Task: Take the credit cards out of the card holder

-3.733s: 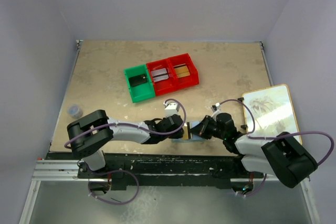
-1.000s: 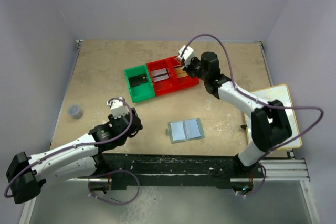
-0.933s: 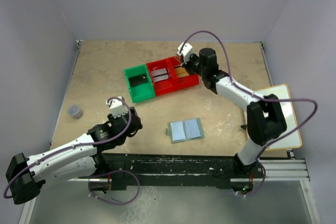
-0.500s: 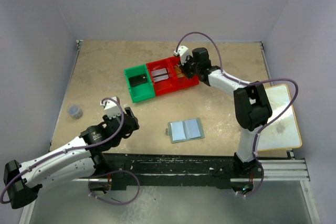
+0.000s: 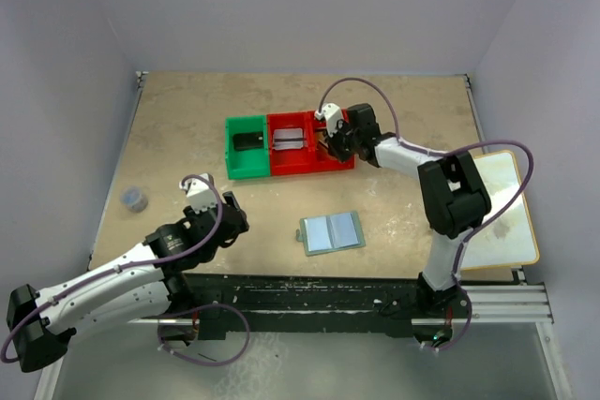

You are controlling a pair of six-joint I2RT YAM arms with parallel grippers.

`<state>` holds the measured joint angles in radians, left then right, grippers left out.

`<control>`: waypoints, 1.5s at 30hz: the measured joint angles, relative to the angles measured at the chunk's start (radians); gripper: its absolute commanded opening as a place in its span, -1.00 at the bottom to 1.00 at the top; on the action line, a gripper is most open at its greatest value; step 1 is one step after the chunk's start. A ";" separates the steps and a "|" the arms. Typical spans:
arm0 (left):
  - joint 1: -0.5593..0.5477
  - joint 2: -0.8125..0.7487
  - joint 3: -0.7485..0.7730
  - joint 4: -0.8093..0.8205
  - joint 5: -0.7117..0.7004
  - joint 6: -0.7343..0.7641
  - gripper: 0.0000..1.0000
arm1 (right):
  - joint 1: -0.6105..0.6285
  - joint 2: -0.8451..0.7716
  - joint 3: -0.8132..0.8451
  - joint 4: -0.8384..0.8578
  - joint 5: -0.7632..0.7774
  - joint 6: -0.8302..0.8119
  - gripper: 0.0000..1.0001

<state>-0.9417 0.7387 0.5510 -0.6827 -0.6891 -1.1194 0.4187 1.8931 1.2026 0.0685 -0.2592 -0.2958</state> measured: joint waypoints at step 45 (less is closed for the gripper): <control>0.000 0.092 -0.013 0.053 0.026 0.039 0.43 | 0.010 0.051 0.014 0.164 0.164 -0.531 -0.87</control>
<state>-0.9417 0.8303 0.5377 -0.6296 -0.6628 -1.0805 0.4290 1.9446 1.2171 0.2325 -0.0952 -0.8272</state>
